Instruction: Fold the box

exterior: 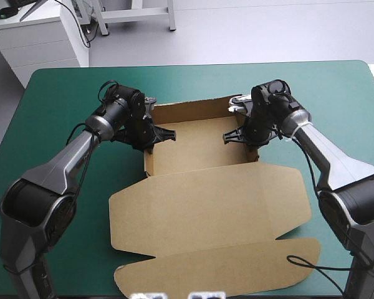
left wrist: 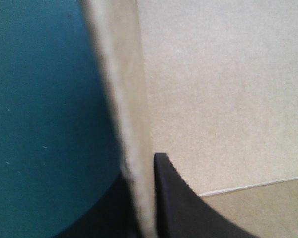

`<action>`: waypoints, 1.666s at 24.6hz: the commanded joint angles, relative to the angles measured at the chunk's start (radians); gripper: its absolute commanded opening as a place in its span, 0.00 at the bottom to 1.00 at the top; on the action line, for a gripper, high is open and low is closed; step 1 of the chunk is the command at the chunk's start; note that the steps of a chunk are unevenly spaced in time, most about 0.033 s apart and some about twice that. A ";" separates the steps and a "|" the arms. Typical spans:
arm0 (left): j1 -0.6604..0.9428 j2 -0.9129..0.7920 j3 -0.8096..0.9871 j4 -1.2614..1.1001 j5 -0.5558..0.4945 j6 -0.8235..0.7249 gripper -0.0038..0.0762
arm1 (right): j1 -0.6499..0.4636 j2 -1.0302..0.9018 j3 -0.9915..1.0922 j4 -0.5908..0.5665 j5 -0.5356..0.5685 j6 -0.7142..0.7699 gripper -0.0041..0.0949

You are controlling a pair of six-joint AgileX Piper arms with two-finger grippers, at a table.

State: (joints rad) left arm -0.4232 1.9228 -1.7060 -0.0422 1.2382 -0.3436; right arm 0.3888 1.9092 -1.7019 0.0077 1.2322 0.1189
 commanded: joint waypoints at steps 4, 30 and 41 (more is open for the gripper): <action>-0.027 -0.047 -0.028 -0.019 0.049 0.005 0.05 | -0.006 -0.047 -0.028 0.002 0.005 -0.004 0.29; 0.023 -0.179 -0.426 0.008 0.049 0.191 0.12 | -0.006 -0.104 -0.279 -0.035 0.016 0.042 0.81; 0.010 -0.504 -0.162 0.077 0.049 0.230 0.04 | -0.006 -0.166 -0.199 -0.008 0.016 0.013 0.81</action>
State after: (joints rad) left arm -0.4044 1.5245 -1.9213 0.0175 1.2499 -0.1161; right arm 0.3888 1.7961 -1.9106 0.0068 1.2462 0.1458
